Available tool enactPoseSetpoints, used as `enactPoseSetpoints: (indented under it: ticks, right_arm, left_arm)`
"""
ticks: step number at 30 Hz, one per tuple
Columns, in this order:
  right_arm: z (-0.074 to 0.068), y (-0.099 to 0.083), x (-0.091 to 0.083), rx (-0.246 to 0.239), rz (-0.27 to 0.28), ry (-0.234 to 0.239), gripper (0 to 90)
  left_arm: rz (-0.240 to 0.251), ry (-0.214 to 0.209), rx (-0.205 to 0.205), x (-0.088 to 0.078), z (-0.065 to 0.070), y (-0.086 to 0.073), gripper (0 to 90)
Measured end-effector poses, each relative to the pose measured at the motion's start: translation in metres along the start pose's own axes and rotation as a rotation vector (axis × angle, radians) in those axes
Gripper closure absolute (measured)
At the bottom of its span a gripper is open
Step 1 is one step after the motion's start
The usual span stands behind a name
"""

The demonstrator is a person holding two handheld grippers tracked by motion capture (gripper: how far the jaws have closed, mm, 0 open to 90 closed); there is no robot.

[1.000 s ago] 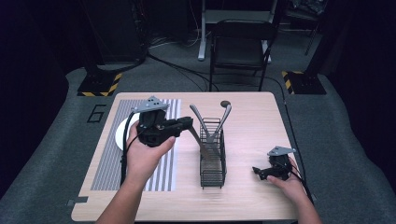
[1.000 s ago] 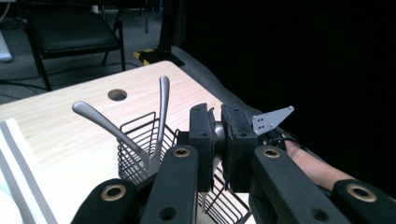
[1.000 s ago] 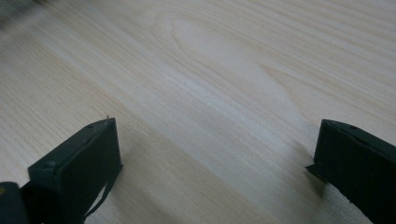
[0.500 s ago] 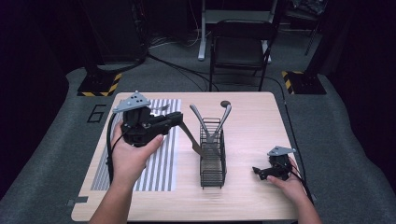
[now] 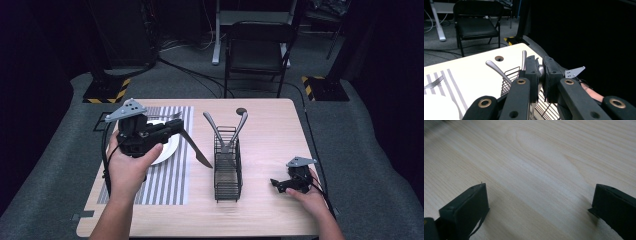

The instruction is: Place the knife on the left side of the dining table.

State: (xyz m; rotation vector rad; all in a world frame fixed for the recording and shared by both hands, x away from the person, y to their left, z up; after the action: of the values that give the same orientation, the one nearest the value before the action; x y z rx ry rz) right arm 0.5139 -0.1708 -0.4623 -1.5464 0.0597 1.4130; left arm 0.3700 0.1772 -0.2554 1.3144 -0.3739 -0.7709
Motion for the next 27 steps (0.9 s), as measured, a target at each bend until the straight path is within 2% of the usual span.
enactPoseSetpoints:
  ticks: [17,26,27]
  right_arm:
    - [0.0,0.0,0.0,0.002,0.002,0.005,0.0]
    - [0.0,0.0,0.0,0.001,0.002,0.003,0.0]
    - [0.0,0.0,0.0,0.001,0.003,0.007,0.0]
  left_arm:
    - [-0.069,0.082,-0.101,0.013,-0.047,-0.044,83.5]
    - [-0.082,0.137,-0.14,0.01,-0.071,-0.06,83.5]
    - [-0.083,0.144,-0.156,0.009,-0.073,-0.062,83.5]
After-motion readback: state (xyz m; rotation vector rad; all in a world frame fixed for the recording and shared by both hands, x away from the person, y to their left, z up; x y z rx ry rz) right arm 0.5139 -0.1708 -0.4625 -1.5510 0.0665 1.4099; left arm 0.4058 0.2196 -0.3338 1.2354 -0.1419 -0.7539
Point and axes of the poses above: each handheld gripper's, and its own axes: x roughly forward along the jaws, y roughly out of its top, z roughly to its right, the point moved 5 cm from there along x, roughly forward along the jaws, and after that the axes turned 10 degrees about z, right-handed, at the moved point
